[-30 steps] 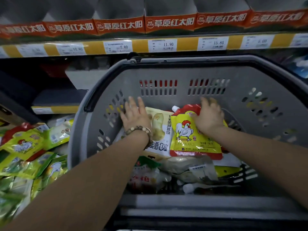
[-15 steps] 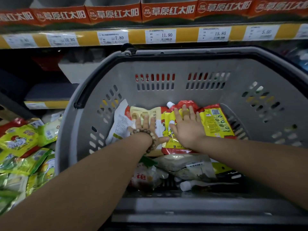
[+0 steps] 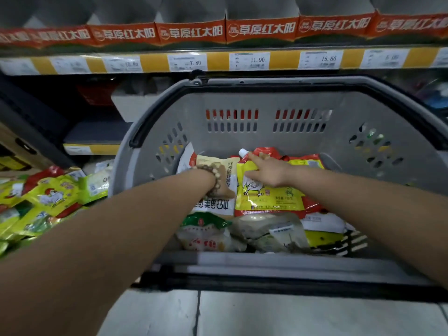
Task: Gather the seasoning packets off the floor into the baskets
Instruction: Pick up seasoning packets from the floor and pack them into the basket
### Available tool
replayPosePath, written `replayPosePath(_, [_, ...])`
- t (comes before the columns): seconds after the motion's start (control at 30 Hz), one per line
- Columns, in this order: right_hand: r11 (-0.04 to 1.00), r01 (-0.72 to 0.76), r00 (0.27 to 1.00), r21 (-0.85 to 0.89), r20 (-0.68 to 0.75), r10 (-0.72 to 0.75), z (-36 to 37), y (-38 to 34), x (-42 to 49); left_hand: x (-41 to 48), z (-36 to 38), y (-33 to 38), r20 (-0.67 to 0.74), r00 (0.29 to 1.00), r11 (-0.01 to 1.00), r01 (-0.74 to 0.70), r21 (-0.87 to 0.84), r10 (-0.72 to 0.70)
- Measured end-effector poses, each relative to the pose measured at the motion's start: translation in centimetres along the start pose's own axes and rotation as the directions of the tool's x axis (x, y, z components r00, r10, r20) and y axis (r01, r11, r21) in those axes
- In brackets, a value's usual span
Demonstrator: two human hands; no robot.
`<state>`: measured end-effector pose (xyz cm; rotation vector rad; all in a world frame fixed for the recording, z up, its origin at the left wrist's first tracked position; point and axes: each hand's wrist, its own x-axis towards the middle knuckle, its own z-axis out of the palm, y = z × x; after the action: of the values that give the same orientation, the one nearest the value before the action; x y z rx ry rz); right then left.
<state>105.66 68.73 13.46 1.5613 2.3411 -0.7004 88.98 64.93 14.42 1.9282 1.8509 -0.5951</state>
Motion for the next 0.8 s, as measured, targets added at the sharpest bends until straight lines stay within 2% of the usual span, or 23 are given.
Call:
replayPosePath(0.13, [0.998,0.037,0.996,-0.048,-0.084,-0.041,-3.3,-1.7,-2.0,-2.5,-2.8,-0.2,-0.068,0.997,0.993,-0.045,-0.112,0.037])
replayPosePath(0.3, [0.994,0.104,0.971,-0.036,-0.212,-0.109,-6.9,-6.2,-5.3,-8.3,-6.4,-1.8,-0.310,0.949,0.969,-0.131,-0.208,0.061])
replayPosePath(0.43, [0.979,0.202,0.931,0.026,-0.316,-0.184,-8.5,-11.5,-8.0,-14.0,-7.9,-6.0,-0.441,0.897,0.934,-0.142,-0.328,-0.019])
replayPosePath(0.57, [0.948,0.317,0.887,0.019,-0.359,-0.289,-9.3,-18.5,-10.1,-20.1,-7.7,-11.9,-0.571,0.813,0.900,-0.160,-0.406,-0.113])
replayPosePath(0.7, [0.907,0.417,0.843,-0.048,-0.354,-0.406,-8.5,-27.0,-11.2,-24.4,-4.8,-18.8,-0.591,0.767,0.860,-0.106,-0.499,-0.249])
replayPosePath(0.8, [0.886,0.442,0.827,-0.143,-0.318,-0.464,-6.0,-33.1,-10.9,-27.0,-1.1,-23.5,-0.551,0.750,0.813,-0.030,-0.582,-0.367])
